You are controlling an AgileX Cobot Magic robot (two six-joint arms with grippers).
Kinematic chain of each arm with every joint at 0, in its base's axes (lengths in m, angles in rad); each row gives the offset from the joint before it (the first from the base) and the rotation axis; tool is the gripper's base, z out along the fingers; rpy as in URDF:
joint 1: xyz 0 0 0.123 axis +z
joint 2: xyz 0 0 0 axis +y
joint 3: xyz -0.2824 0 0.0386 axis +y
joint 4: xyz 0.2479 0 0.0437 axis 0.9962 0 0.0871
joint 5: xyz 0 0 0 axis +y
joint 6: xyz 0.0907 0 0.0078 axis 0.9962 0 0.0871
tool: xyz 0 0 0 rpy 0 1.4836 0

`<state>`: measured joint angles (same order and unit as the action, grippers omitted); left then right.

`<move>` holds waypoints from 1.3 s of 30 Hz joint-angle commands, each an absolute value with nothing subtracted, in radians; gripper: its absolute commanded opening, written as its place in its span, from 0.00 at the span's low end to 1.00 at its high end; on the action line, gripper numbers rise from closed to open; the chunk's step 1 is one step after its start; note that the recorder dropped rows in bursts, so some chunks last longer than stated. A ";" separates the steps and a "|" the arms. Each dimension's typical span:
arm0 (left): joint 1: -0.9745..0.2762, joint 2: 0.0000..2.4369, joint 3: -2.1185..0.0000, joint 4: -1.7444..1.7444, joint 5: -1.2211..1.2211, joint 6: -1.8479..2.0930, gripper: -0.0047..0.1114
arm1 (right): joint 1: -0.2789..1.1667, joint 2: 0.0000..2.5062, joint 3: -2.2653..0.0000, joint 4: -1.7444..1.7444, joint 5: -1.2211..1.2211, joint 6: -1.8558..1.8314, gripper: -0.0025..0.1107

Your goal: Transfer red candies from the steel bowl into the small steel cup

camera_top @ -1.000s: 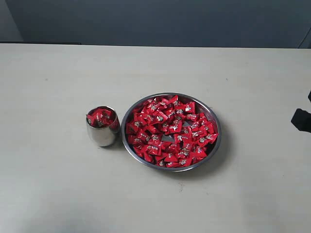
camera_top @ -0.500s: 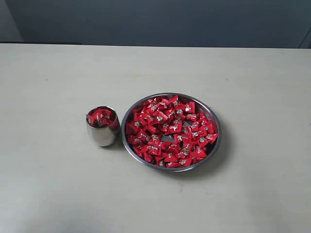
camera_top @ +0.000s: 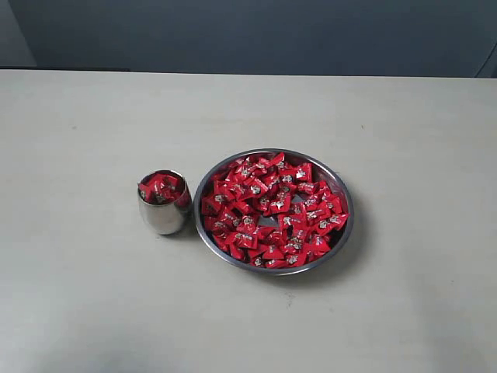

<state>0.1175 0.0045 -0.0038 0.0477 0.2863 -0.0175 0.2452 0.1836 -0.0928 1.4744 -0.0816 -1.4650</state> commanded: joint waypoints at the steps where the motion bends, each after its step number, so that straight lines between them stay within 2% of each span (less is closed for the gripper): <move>1: 0.118 0.000 0.000 0.045 0.284 -0.019 0.04 | 0.165 0.114 -0.075 1.477 -0.031 -1.465 0.02; 18: 0.118 0.000 0.000 0.045 0.284 -0.019 0.04 | 0.162 0.114 -0.075 1.431 -0.030 -1.458 0.02; 24: 0.118 0.000 0.000 0.045 0.284 -0.019 0.04 | 0.139 0.114 -0.073 0.891 0.087 -1.065 0.02; 33: 0.118 0.000 0.000 0.045 0.284 -0.019 0.04 | 0.079 0.077 -0.073 0.009 0.216 -0.057 0.02; 39: 0.118 0.000 0.000 0.045 0.284 -0.019 0.04 | 0.079 0.000 -0.073 -0.089 0.296 0.060 0.02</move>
<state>0.1175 0.0045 -0.0038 0.0477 0.2863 -0.0175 0.0844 0.0315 -0.0777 -0.0432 0.2661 0.0191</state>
